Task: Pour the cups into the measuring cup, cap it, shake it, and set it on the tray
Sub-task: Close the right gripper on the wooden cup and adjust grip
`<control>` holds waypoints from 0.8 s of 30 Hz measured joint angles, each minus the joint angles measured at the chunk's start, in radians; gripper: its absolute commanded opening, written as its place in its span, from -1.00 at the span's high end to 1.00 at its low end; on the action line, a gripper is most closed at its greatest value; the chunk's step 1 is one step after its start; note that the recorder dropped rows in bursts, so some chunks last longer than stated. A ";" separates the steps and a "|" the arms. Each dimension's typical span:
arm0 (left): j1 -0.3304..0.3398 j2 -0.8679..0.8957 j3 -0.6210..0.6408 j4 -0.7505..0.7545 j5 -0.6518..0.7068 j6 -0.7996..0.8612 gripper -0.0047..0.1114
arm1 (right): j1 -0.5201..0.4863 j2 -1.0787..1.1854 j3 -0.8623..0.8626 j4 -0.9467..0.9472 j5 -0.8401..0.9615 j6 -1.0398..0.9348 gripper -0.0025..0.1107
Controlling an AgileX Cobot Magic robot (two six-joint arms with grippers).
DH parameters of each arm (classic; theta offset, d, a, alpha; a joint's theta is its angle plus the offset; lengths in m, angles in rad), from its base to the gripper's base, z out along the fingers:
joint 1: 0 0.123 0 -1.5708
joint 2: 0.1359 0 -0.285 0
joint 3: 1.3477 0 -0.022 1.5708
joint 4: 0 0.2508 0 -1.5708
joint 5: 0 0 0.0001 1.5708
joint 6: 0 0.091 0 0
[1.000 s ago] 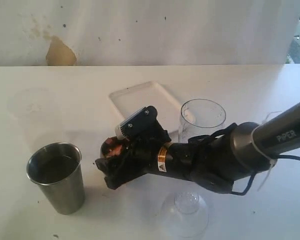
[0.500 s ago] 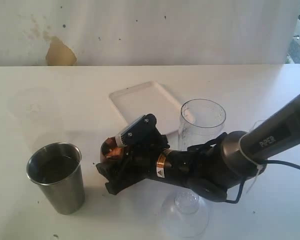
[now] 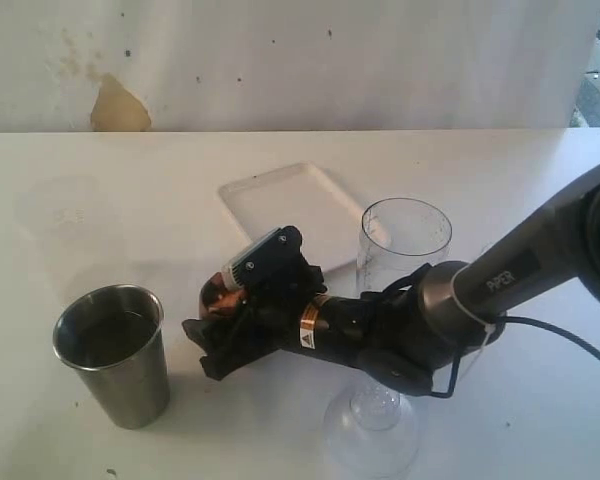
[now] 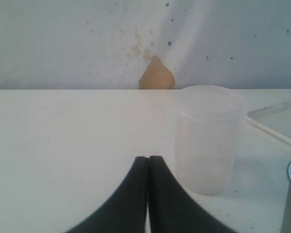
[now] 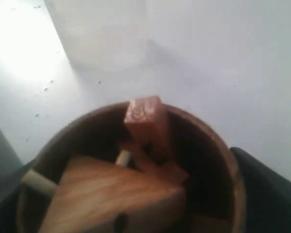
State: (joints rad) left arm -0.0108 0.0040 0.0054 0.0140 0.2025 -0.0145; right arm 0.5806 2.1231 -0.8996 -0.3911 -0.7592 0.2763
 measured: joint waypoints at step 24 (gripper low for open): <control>0.000 0.000 0.000 0.000 0.000 0.000 0.91 | 0.000 -0.015 -0.022 -0.006 0.009 0.000 -0.45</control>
State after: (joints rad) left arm -0.0108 0.0040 0.0054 0.0140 0.2025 -0.0145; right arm 0.5806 2.1081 -0.9218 -0.3973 -0.7498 0.2763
